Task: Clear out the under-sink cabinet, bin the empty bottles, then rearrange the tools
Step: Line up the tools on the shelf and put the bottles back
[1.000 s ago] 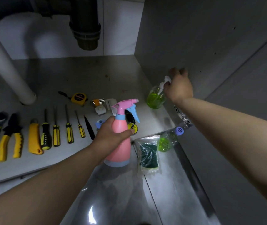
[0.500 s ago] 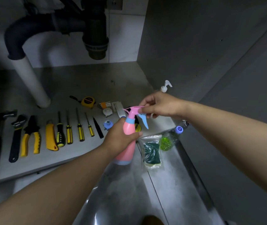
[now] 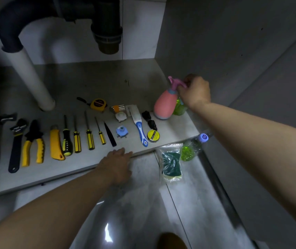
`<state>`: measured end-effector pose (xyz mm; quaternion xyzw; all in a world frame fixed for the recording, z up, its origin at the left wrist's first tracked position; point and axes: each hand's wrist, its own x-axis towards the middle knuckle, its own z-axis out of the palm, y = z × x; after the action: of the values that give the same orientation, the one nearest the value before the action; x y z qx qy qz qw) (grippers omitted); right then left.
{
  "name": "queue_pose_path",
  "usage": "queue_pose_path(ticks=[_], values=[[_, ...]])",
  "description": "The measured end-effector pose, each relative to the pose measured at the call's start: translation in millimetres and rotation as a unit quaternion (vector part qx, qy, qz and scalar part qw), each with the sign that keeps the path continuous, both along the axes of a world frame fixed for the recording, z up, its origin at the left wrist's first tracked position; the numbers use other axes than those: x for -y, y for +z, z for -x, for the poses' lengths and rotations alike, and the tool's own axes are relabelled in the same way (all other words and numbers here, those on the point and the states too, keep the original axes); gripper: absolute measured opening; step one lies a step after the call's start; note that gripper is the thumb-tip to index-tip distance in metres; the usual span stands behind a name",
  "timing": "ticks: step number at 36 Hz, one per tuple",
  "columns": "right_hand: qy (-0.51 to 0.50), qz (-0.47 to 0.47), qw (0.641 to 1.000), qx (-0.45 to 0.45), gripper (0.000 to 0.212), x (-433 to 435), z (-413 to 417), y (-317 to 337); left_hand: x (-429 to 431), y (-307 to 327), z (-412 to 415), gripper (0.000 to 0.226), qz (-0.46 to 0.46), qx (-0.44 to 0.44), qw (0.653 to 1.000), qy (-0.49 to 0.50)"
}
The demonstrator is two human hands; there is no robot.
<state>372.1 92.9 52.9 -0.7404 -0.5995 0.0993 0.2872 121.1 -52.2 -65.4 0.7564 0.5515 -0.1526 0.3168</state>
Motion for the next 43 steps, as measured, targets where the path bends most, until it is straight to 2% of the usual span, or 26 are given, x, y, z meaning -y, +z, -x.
queue_pose_path(ticks=[9, 14, 19, 21, 23, 27, 31, 37, 43], values=[[-0.016, 0.005, 1.000, 0.011, 0.026, -11.2, 16.6, -18.9, -0.5, -10.2, -1.5, 0.095, -0.029, -0.057, 0.997, -0.042], [-0.004, 0.006, 1.000, 0.012, 0.032, -9.8, 20.3, -20.6, 6.5, -10.2, -6.7, 0.086, -0.029, -0.044, 0.999, -0.008], [0.002, 0.033, 0.999, 0.005, 0.042, 3.0, 10.6, -18.7, 5.1, -2.5, -10.6, 0.088, -0.012, -0.048, 0.999, -0.003], [0.007, 0.072, 0.997, 0.022, 0.041, 13.6, 0.0, -19.5, 5.2, 0.3, -13.2, 0.089, -0.006, -0.046, 0.999, 0.008], [0.017, 0.138, 0.987, 0.081, 0.033, 27.8, -16.2, -22.5, 5.7, 2.0, -15.6, 0.090, -0.001, -0.044, 0.999, 0.016], [0.036, 0.267, 0.936, 0.227, 0.031, 58.0, -50.2, -36.1, 6.9, 3.2, -18.9, 0.091, -0.005, -0.059, 0.998, 0.009], [0.034, 0.335, 0.910, 0.243, 0.035, 81.4, -69.8, -59.9, 6.1, 2.6, -22.1, 0.091, -0.009, -0.067, 0.998, 0.013], [0.015, 0.299, 0.929, 0.219, 0.028, 101.7, -78.1, -80.0, 2.1, 1.6, -26.7, 0.083, 0.018, -0.064, 0.998, 0.020], [0.022, 0.232, 0.952, 0.198, 0.021, 93.5, -77.0, -49.2, -7.2, -0.7, -26.5, 0.076, 0.035, -0.070, 0.997, 0.025]])
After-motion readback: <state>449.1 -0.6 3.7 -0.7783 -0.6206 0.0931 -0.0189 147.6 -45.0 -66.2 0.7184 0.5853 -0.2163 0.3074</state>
